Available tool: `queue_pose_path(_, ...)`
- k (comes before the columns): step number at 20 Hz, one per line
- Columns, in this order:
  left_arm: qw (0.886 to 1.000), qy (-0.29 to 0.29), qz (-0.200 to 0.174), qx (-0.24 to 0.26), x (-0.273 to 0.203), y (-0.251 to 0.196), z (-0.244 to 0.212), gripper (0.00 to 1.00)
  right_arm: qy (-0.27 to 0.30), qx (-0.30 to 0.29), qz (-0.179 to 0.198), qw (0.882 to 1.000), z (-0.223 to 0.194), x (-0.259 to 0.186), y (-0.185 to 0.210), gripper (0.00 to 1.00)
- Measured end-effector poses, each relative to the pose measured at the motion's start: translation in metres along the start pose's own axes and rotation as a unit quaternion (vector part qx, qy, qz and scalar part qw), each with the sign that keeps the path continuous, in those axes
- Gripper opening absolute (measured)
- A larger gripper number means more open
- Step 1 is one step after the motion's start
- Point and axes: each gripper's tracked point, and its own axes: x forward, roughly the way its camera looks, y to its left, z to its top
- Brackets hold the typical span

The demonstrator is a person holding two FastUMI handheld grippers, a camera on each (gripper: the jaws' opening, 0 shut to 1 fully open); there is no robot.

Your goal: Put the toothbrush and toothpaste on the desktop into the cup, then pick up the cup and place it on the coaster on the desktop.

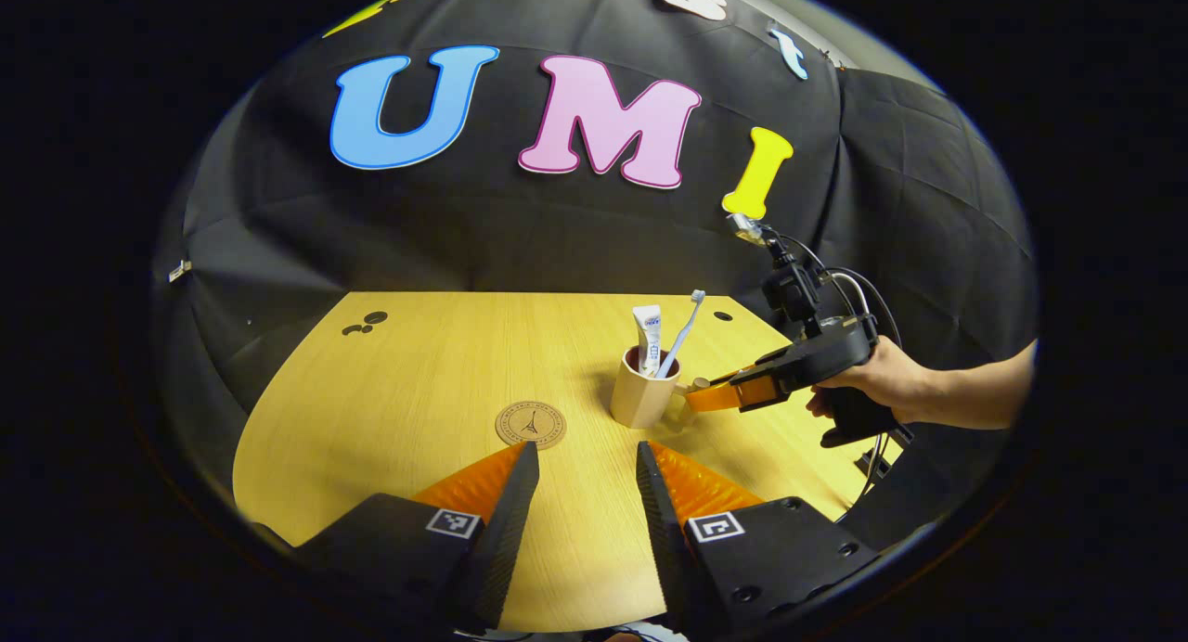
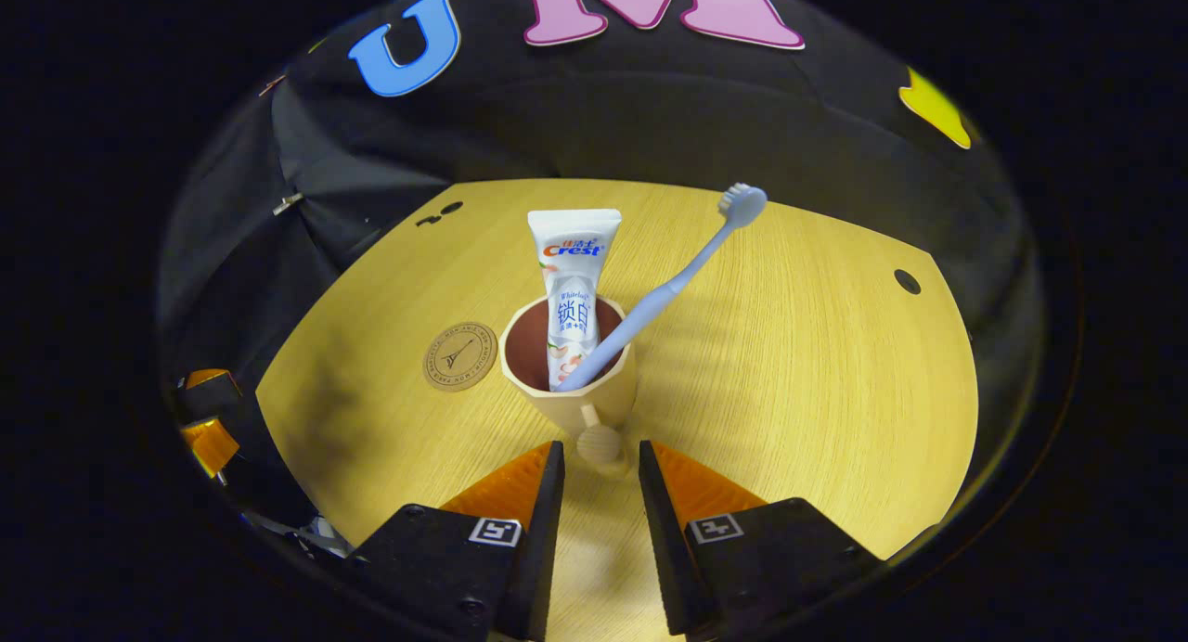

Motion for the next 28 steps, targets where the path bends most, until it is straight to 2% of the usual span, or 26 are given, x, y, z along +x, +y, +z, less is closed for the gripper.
queue_pose_path(8, 1.000, -0.005, 0.016, -0.021, 0.000, 0.015, 0.001, 0.67, 0.096, -0.048, 0.003, 0.994, -0.016, 0.028, 0.001, 0.50)
queue_pose_path(15, 0.999, -0.005, 0.025, -0.026, 0.001, 0.023, 0.001, 0.67, 0.149, -0.062, -0.001, 0.987, -0.016, 0.047, 0.004, 0.50)
queue_pose_path(20, 0.999, -0.005, 0.033, -0.034, 0.002, 0.034, 0.002, 0.67, 0.179, -0.100, -0.004, 0.979, -0.014, 0.054, 0.004, 0.50)
queue_pose_path(23, 0.998, -0.004, 0.039, -0.039, 0.003, 0.041, 0.001, 0.67, 0.197, -0.097, -0.014, 0.976, -0.018, 0.058, 0.002, 0.49)
queue_pose_path(24, 0.998, -0.004, 0.041, -0.041, 0.004, 0.043, 0.002, 0.67, 0.201, -0.098, -0.016, 0.975, -0.019, 0.059, 0.002, 0.43)
queue_pose_path(26, 0.998, -0.004, 0.042, -0.042, 0.004, 0.046, 0.002, 0.67, 0.209, -0.106, -0.018, 0.972, -0.021, 0.057, 0.000, 0.41)
queue_pose_path(27, 0.998, -0.003, 0.042, -0.042, 0.004, 0.047, 0.001, 0.67, 0.216, -0.106, -0.012, 0.971, -0.025, 0.062, 0.002, 0.33)
queue_pose_path(28, 0.998, -0.003, 0.042, -0.042, 0.005, 0.048, 0.002, 0.67, 0.220, -0.107, -0.008, 0.970, -0.023, 0.057, 0.004, 0.33)
